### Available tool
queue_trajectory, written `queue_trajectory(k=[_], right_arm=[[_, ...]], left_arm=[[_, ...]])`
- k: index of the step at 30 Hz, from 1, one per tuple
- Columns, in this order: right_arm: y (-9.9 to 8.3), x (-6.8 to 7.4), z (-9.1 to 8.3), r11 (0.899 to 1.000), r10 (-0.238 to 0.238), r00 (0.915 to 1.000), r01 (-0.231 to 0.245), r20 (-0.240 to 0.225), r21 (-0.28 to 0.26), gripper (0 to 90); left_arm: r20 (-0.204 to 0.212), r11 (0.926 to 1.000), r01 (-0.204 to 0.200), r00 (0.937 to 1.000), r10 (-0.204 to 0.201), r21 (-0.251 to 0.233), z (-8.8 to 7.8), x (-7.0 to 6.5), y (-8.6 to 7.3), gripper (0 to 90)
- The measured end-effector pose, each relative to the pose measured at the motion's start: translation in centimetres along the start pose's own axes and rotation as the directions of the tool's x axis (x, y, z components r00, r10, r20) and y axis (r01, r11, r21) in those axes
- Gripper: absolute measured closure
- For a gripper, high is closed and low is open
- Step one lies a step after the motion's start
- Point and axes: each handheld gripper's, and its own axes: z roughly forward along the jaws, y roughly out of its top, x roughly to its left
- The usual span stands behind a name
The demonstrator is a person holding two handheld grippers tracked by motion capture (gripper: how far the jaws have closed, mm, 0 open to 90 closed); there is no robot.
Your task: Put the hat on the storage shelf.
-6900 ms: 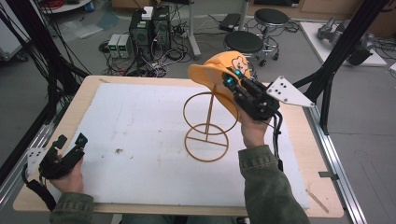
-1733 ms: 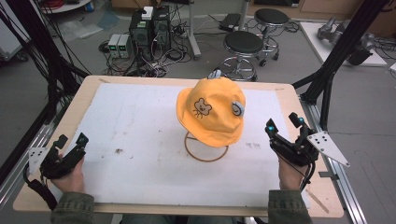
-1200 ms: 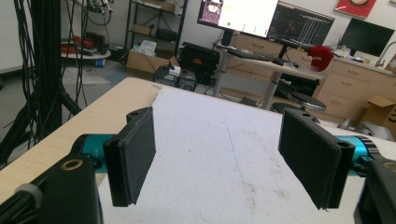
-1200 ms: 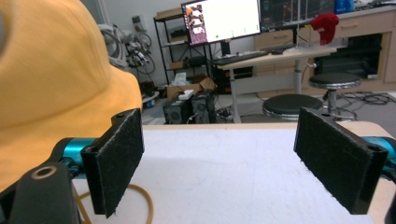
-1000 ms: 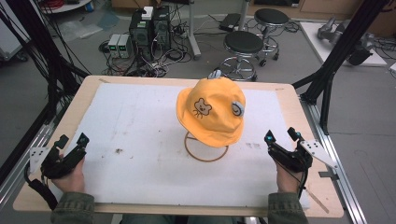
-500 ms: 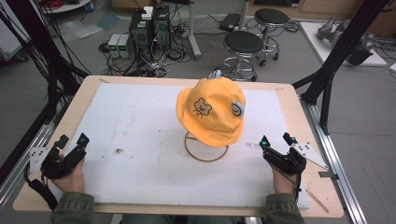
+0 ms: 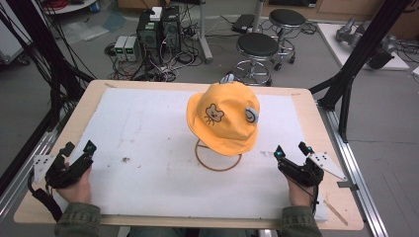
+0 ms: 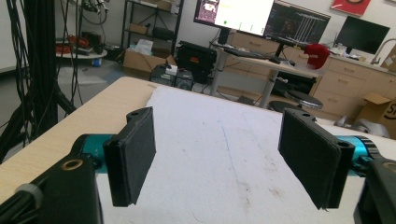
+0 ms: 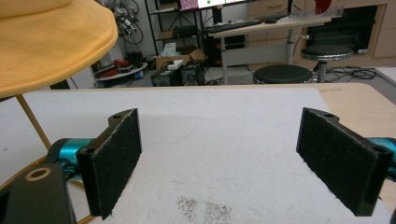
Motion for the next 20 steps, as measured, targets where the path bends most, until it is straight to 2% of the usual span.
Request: queue_trajectory(k=[10,20], right_arm=[[0.0,0.0,-0.6,1.0,0.005,0.9999,-0.005,0.011,-0.014,12.2],[-0.1,0.4,-1.2,0.997,-0.071,0.9973,0.071,0.018,-0.005,12.0]], left_arm=[[-0.007,0.9999,-0.009,0.9999,0.01,0.005,-0.4,0.2,0.0,27.6],[0.0,0.9996,-0.027,0.9996,0.027,0.011,0.0,-0.2,-0.1,27.6]])
